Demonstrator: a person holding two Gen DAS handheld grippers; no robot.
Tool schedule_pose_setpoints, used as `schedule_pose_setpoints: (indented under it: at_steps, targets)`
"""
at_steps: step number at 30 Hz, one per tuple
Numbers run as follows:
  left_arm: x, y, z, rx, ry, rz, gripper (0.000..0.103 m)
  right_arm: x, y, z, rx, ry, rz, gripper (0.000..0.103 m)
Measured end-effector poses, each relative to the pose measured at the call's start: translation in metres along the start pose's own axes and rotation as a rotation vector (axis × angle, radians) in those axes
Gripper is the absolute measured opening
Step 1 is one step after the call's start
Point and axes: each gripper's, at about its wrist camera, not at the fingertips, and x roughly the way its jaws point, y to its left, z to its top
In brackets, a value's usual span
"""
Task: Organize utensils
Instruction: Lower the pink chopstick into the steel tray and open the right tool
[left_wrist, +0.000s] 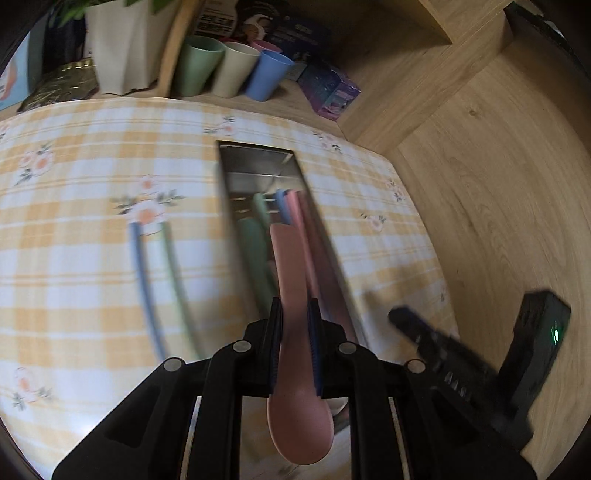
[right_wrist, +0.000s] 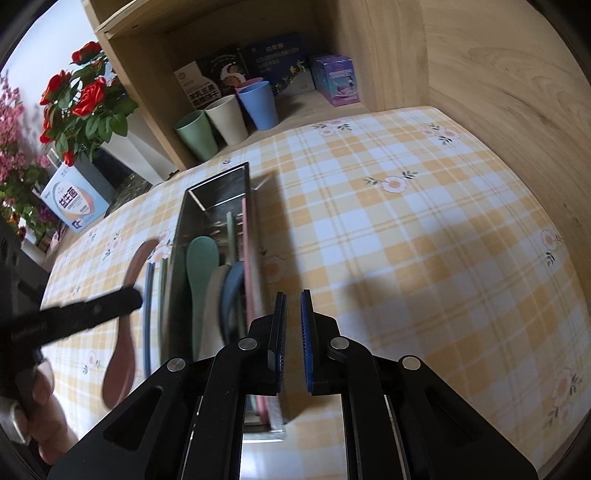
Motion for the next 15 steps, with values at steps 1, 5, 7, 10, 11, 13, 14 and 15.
schedule_pose_setpoints:
  at_steps: [1, 5, 7, 10, 11, 13, 14, 15]
  targets:
    - [0.010, -0.006, 0.003, -0.009, 0.006, 0.002, 0.013, 0.000, -0.002, 0.000, 0.004, 0.000, 0.001, 0.008]
    - [0.033, -0.018, 0.008, -0.007, 0.019, 0.040, 0.013, -0.003, -0.011, 0.000, 0.024, -0.008, 0.010, 0.008]
    - [0.042, -0.021, 0.009, -0.002, 0.029, 0.061, 0.013, -0.003, -0.014, 0.000, 0.029, -0.011, 0.013, 0.008]
    - [0.050, -0.022, 0.004, 0.010, 0.052, 0.084, 0.013, -0.003, -0.018, 0.000, 0.040, -0.008, 0.017, 0.008]
    - [0.052, -0.023, 0.003, 0.014, 0.059, 0.085, 0.013, -0.002, -0.018, 0.000, 0.043, -0.008, 0.017, 0.008]
    - [0.055, -0.023, -0.001, 0.029, 0.066, 0.093, 0.013, -0.002, -0.019, 0.000, 0.049, -0.006, 0.018, 0.008]
    - [0.054, -0.023, -0.002, 0.039, 0.062, 0.094, 0.014, -0.001, -0.018, -0.001, 0.051, -0.006, 0.020, 0.008]
    - [0.055, -0.024, -0.002, 0.048, 0.062, 0.096, 0.014, -0.001, -0.018, -0.001, 0.052, -0.006, 0.021, 0.008]
